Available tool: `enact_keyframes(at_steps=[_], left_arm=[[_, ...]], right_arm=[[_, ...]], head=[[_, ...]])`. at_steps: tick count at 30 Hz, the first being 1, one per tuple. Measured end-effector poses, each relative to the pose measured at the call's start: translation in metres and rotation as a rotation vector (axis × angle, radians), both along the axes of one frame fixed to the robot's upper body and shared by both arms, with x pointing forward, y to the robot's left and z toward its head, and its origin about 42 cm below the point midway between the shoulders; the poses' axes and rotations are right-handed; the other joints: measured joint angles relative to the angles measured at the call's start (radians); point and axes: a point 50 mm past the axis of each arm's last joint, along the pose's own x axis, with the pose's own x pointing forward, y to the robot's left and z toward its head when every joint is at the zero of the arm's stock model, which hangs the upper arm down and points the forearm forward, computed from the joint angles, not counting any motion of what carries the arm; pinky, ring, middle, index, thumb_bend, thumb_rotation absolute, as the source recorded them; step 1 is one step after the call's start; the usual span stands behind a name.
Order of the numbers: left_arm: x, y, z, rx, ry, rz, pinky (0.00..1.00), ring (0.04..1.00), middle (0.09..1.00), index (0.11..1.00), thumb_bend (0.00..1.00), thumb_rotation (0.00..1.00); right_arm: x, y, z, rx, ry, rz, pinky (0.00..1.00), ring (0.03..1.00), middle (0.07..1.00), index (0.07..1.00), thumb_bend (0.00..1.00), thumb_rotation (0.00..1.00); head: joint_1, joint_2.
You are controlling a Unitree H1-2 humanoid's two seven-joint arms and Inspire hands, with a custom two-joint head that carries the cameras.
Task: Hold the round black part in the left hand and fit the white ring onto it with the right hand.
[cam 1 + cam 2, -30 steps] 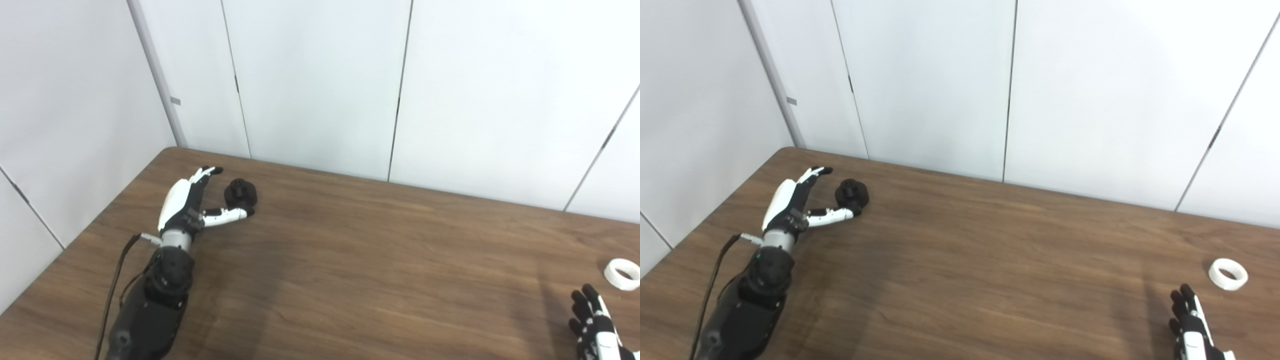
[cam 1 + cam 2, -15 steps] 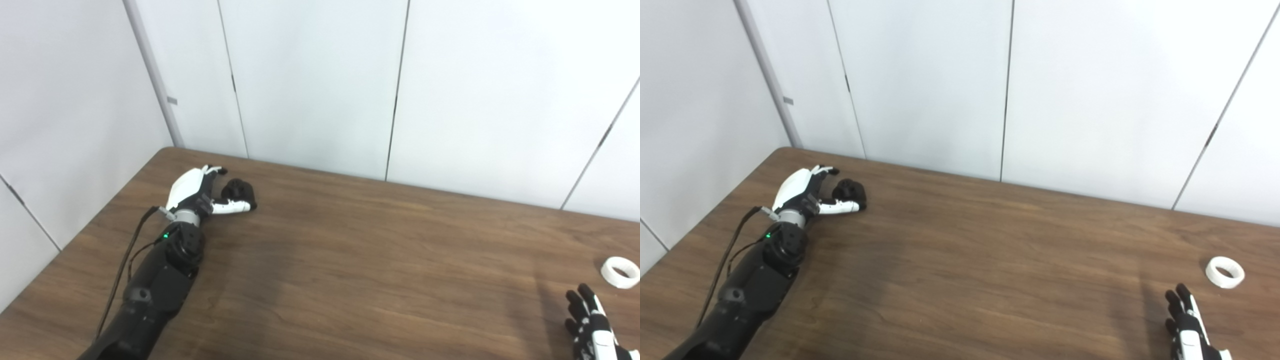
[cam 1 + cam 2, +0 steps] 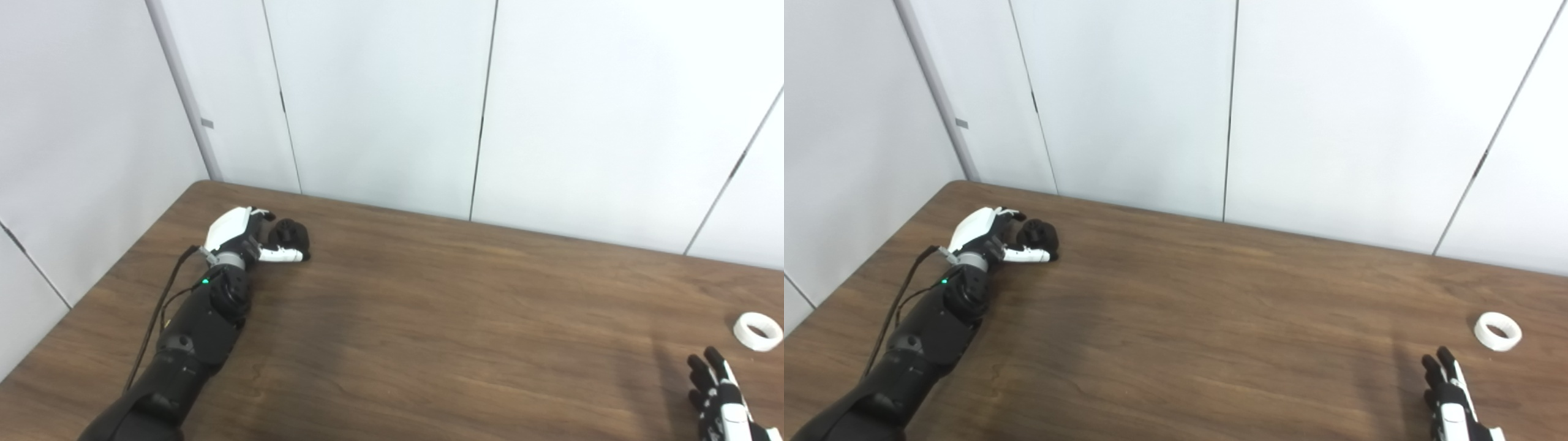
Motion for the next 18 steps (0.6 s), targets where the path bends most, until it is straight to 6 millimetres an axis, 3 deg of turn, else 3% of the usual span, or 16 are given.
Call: enact_keyframes(at_steps=[18], left_arm=[[0.0026,-0.0009,0.0038,-0.006,-0.013,-0.007,1.0,0.988,0.927,0.74,0.97,0.29]], right_arm=[[-0.0002,-0.0004,-0.0001,-0.004,0.0,-0.002,1.0,1.0,0.955,1.0,0.38,1.0]], head=[[0.0,0.002]])
